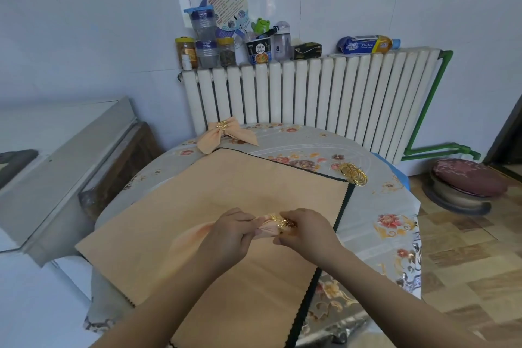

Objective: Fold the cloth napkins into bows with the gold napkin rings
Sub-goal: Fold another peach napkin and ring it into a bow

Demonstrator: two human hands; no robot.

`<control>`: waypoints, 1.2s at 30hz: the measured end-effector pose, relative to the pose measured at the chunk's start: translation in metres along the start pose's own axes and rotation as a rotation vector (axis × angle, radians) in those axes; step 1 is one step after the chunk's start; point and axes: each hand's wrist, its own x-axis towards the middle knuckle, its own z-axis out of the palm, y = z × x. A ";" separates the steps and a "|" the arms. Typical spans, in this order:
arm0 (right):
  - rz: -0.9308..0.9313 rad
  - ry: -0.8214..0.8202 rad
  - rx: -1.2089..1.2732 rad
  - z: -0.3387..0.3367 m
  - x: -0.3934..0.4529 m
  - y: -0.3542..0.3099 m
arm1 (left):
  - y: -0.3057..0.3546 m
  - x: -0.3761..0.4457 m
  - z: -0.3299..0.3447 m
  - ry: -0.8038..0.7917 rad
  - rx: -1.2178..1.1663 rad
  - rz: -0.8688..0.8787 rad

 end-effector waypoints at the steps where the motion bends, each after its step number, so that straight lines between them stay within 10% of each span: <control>1: 0.045 -0.030 0.091 0.004 0.003 0.001 | 0.000 -0.001 0.001 -0.007 -0.019 -0.008; 11: 0.092 -0.461 0.465 0.005 0.021 0.014 | -0.014 -0.020 0.007 -0.041 -0.102 0.032; 20: 0.036 -0.277 0.399 0.029 0.017 0.021 | -0.018 -0.033 0.028 -0.028 -0.051 -0.059; 36: -0.163 -0.183 0.198 0.036 0.003 0.015 | -0.028 -0.019 0.021 -0.507 -0.381 -0.454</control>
